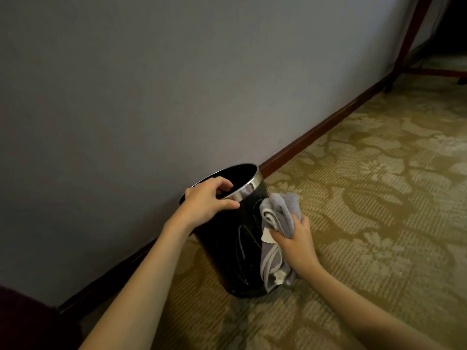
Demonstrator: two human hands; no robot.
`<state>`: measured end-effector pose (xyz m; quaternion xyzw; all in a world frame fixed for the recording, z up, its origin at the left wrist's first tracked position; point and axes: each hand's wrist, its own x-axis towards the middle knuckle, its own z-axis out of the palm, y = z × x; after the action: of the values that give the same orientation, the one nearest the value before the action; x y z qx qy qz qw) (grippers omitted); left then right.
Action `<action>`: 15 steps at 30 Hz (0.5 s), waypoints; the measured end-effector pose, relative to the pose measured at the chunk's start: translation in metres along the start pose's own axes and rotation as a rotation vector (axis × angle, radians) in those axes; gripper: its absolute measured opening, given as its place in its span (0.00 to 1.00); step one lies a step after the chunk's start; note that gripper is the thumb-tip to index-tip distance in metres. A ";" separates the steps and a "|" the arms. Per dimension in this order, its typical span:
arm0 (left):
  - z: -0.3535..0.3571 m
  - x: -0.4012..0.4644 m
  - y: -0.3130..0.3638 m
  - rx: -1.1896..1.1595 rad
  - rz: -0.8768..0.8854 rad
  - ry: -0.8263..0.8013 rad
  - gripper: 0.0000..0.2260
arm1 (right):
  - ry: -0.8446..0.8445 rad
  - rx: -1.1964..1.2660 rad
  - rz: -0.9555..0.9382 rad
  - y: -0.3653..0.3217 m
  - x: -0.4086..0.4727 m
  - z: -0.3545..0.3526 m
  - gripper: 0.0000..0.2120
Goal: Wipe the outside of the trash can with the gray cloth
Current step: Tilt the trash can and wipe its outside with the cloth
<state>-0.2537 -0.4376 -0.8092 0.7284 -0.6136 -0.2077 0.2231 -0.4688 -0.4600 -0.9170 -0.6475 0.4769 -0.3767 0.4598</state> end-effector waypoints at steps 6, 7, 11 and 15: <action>-0.024 -0.012 -0.029 -0.061 0.047 -0.101 0.09 | -0.002 0.001 0.003 -0.005 0.003 0.004 0.14; -0.023 -0.012 -0.030 -0.062 0.065 -0.097 0.06 | -0.003 0.005 0.000 -0.006 0.004 0.005 0.14; -0.016 -0.009 -0.034 -0.106 0.060 -0.085 0.04 | 0.004 -0.005 0.012 -0.009 0.008 0.007 0.16; -0.011 -0.007 -0.042 -0.093 0.074 -0.103 0.03 | -0.005 0.000 0.020 -0.009 0.009 0.006 0.18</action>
<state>-0.2154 -0.4241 -0.8244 0.6825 -0.6405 -0.2648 0.2321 -0.4584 -0.4663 -0.9096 -0.6436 0.4821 -0.3707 0.4648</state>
